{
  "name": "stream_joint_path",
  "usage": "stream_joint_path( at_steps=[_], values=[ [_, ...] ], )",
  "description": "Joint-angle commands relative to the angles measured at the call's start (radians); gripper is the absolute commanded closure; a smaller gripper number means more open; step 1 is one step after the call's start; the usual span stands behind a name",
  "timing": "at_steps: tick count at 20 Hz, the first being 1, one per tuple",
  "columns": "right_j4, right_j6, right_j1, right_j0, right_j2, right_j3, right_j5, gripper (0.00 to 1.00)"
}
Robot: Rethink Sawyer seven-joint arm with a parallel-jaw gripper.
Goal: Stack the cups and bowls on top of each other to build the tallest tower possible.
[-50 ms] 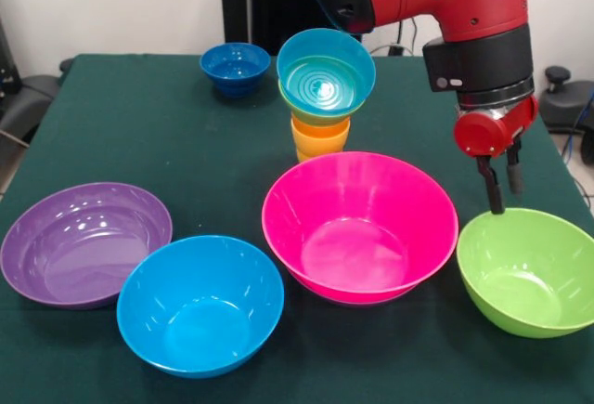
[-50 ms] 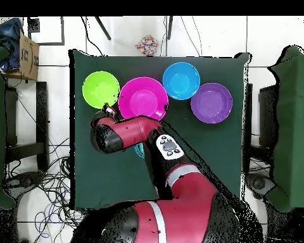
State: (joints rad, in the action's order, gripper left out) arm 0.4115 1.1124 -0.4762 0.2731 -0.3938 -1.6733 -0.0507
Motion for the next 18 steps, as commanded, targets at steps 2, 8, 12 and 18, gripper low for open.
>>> stream_joint_path(
  at_steps=[2, 8, 12, 18],
  values=[
    [0.087, 0.095, 0.048, -0.042, 0.047, -0.021, -0.024, 0.0],
    [0.126, 0.096, 0.087, -0.042, 0.066, 0.007, 0.052, 0.0],
    [0.143, 0.092, 0.112, -0.042, 0.069, 0.026, 0.057, 0.0],
    [0.153, 0.099, 0.13, -0.03, 0.053, 0.028, 0.076, 0.0]
  ],
)
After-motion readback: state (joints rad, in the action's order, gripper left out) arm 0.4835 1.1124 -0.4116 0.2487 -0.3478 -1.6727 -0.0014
